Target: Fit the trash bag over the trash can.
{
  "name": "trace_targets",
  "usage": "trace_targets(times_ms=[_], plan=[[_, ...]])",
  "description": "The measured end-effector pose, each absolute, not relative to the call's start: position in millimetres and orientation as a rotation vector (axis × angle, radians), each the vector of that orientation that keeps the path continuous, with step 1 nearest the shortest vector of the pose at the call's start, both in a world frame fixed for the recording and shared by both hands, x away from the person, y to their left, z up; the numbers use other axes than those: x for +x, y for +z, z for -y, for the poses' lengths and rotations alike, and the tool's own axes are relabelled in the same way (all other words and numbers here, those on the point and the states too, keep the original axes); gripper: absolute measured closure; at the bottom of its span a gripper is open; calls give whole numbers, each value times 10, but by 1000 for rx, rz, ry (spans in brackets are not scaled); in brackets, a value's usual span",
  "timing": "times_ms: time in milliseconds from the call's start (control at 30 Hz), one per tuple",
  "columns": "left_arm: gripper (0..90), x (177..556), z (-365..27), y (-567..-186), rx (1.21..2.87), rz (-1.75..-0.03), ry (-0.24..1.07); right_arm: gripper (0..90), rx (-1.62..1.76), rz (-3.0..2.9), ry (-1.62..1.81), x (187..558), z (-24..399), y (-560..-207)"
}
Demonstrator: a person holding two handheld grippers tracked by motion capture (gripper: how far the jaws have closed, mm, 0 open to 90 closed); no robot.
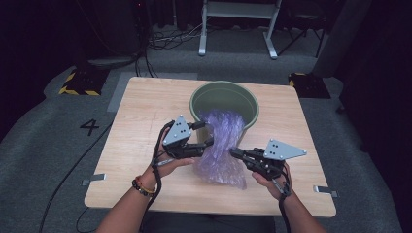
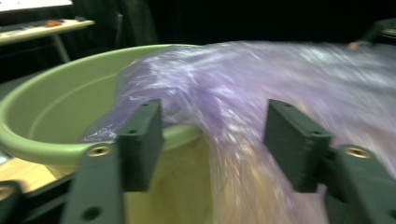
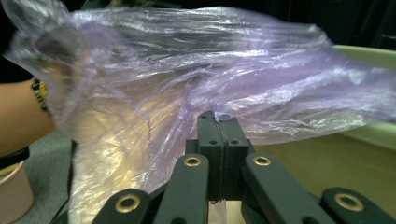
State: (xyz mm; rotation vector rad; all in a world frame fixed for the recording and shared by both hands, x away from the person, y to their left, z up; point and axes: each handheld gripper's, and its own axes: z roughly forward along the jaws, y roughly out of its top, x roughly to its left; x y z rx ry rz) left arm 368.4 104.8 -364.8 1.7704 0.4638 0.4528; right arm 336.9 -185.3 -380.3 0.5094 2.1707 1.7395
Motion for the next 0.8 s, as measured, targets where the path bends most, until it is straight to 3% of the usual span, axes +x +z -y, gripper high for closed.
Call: trace_targets(times_ms=[100, 333, 567, 700, 733, 767, 800], plan=[[274, 3656, -1090, -3655, 1772, -447, 435, 898, 549, -2133, 1776, 3413, 1901, -3772], [238, 3501, -1154, -3770, 1816, -378, 362, 898, 622, -2080, 1833, 3514, 1970, -3722], [195, 3349, -945, -3936, 1924, -369, 324, 893, 675, -2046, 1828, 3604, 1950, -3625], [269, 3347, -847, -3958, 1968, -389, 402, 884, 691, -2046, 1831, 3647, 1934, -3599], [354, 3353, -824, -3957, 1980, -382, 438, 881, 693, -2043, 1829, 3654, 1929, -3594], [596, 3361, -816, -3951, 1985, -355, 465, 862, 695, -2047, 1819, 3667, 1921, -3587], [658, 3361, -816, -3951, 1985, -355, 465, 862, 695, -2047, 1819, 3667, 1921, -3587]])
